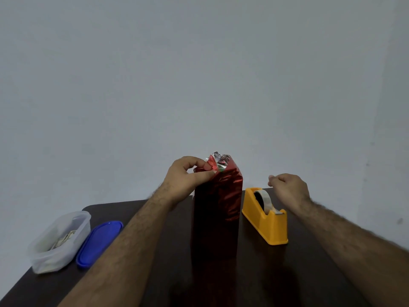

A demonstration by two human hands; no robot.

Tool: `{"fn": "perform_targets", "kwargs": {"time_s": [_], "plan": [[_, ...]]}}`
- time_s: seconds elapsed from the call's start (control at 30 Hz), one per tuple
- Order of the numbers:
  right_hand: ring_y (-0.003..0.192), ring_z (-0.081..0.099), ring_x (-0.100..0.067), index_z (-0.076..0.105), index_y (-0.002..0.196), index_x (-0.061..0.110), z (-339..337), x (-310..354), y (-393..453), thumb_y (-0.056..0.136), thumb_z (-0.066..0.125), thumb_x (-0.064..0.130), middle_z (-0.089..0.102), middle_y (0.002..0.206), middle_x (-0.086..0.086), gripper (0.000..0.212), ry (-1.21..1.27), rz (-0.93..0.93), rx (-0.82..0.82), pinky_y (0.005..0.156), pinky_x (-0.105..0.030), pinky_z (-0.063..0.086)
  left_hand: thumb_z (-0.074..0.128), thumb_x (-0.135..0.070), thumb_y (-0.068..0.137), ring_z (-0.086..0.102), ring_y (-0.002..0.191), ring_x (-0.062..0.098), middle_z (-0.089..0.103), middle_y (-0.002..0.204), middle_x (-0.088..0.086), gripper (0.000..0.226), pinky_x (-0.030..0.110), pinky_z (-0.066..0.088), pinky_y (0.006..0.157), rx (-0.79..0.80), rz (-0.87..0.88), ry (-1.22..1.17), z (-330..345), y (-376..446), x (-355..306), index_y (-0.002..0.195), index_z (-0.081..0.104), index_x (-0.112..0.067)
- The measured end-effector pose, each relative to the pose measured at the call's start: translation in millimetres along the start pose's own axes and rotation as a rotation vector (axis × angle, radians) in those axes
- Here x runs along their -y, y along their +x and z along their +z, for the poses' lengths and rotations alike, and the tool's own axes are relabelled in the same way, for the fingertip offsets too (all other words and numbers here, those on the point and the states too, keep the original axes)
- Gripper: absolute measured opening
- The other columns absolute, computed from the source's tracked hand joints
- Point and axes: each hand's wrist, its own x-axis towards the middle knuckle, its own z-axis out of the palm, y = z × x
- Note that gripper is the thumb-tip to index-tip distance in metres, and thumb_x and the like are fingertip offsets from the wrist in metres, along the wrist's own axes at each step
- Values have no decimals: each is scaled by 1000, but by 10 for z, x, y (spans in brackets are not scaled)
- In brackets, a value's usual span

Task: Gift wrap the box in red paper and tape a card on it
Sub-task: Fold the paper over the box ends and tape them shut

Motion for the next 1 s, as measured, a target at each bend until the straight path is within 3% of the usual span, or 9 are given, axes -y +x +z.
{"fn": "perform_targets", "kwargs": {"time_s": [0.1, 0.2, 0.3, 0.4, 0.5, 0.6, 0.73, 0.87, 1.0], "plan": [[87, 59, -16, 79, 106, 9, 16, 43, 6, 108, 57, 32, 73, 104, -6, 32, 53, -2, 28, 64, -23, 43, 90, -15, 82, 70, 101, -4, 76, 112, -4, 15, 6, 49, 80, 35, -12, -13, -39, 6, -12, 93, 81, -12], [81, 60, -14, 78, 108, 11, 4, 79, -4, 108, 57, 33, 72, 103, -4, 30, 44, -31, 55, 60, -22, 44, 93, -16, 78, 69, 107, -4, 76, 115, -8, 19, 15, 50, 90, 49, -13, 9, -96, 17, -15, 92, 81, -13], [77, 63, -13, 79, 103, 13, -19, 71, 12, 105, 60, 40, 71, 95, 0, 33, -221, -5, 167, 57, -25, 46, 98, -18, 72, 66, 103, -9, 74, 115, -8, 27, 3, 47, 79, 38, -16, 49, -116, 16, -31, 93, 82, -12], [89, 67, -20, 74, 109, 10, -27, 64, -1, 98, 68, 36, 72, 102, -5, 29, -440, 125, 288, 60, -27, 49, 99, -18, 70, 63, 102, -15, 72, 118, -7, 29, -5, 42, 72, 33, -2, 73, -102, 16, -35, 93, 82, -13], [94, 67, -24, 67, 114, 8, -14, 67, -7, 92, 73, 23, 69, 104, -10, 27, -364, 296, 351, 63, -30, 52, 100, -19, 69, 61, 102, -16, 72, 117, -8, 28, -7, 39, 72, 27, 28, 96, -75, 16, -34, 91, 83, -14], [93, 67, -27, 67, 117, 5, -29, 89, -2, 89, 73, 17, 69, 108, -12, 31, -234, 459, 366, 65, -36, 54, 101, -25, 69, 64, 105, -9, 74, 113, -10, 26, -3, 42, 75, 20, 49, 98, -46, 11, -32, 88, 84, -20], [95, 50, -28, 52, 112, 6, -139, 152, -39, 98, 65, 19, 51, 102, -12, 22, -341, 541, 404, 75, -39, 46, 100, -29, 69, 69, 109, 1, 76, 110, -10, 26, 17, 47, 88, -2, 62, 71, 4, 0, -9, 88, 84, -24], [99, 57, -25, 57, 128, 7, -187, 104, -71, 94, 72, 24, 58, 104, -10, 41, -313, 643, 447, 82, -42, 55, 100, -30, 69, 69, 107, 0, 76, 109, -10, 27, 17, 48, 86, -13, 63, 68, 12, -6, -10, 88, 84, -23], [110, 61, -26, 57, 124, 6, -194, 121, -103, 89, 77, 19, 61, 110, -12, 41, -190, 696, 426, 91, -46, 58, 100, -31, 69, 69, 108, 2, 76, 109, -9, 25, 20, 48, 88, -9, 64, 65, -13, -4, -34, 87, 84, -24]]}}
